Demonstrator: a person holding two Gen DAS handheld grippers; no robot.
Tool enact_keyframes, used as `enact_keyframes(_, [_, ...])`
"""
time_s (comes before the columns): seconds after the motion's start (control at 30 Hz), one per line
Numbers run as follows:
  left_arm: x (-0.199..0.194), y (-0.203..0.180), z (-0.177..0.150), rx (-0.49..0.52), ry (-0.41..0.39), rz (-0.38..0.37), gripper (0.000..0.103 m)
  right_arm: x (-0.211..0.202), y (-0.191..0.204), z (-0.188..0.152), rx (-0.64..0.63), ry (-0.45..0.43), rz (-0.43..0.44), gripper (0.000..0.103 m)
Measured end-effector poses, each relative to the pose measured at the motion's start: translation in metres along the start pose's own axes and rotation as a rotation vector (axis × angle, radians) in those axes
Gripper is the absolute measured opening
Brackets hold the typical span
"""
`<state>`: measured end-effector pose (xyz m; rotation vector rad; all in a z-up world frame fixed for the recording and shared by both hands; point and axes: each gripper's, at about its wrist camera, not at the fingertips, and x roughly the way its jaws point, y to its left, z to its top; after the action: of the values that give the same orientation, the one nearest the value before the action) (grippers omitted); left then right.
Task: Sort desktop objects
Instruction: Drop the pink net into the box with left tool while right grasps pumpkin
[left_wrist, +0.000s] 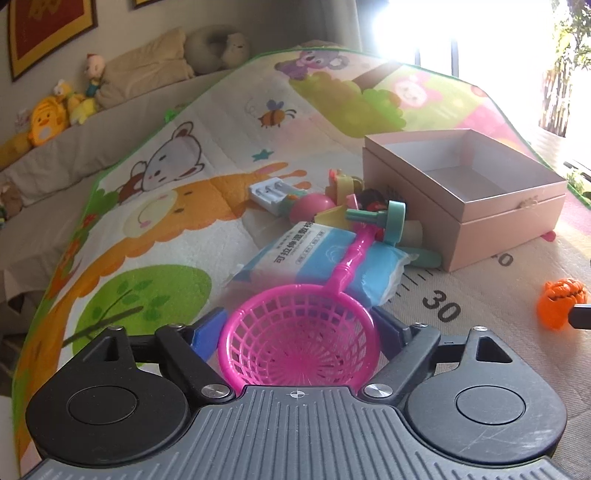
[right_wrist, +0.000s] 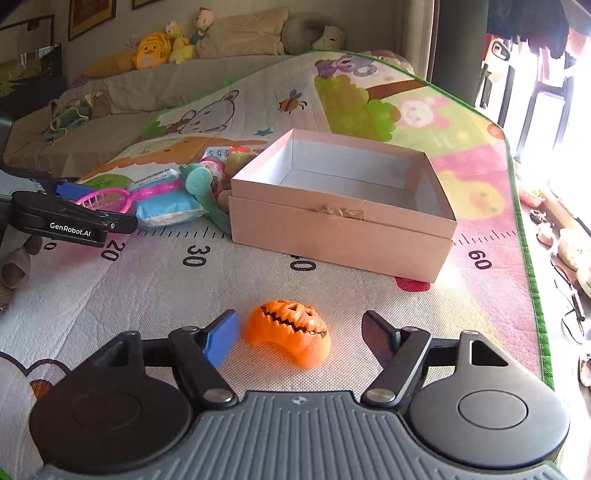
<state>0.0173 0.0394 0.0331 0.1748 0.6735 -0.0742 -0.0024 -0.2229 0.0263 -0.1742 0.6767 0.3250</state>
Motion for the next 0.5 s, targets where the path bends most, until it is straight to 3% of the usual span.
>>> enact_keyframes(0.23, [-0.058,-0.021,-0.017,0.006,-0.035,-0.067,0.088,0.027,0.002,0.0,0.027,0.055,0.005,0.08])
enact_keyframes(0.3, [-0.073,-0.026,-0.022,-0.004,-0.043,-0.094,0.088,0.025,0.002,-0.001,0.033,0.066,0.02,0.06])
enact_keyframes(0.5, [-0.111,-0.034,-0.02,0.029,-0.112,-0.098,0.088,-0.016,-0.001,-0.002,-0.003,0.046,0.053,0.059])
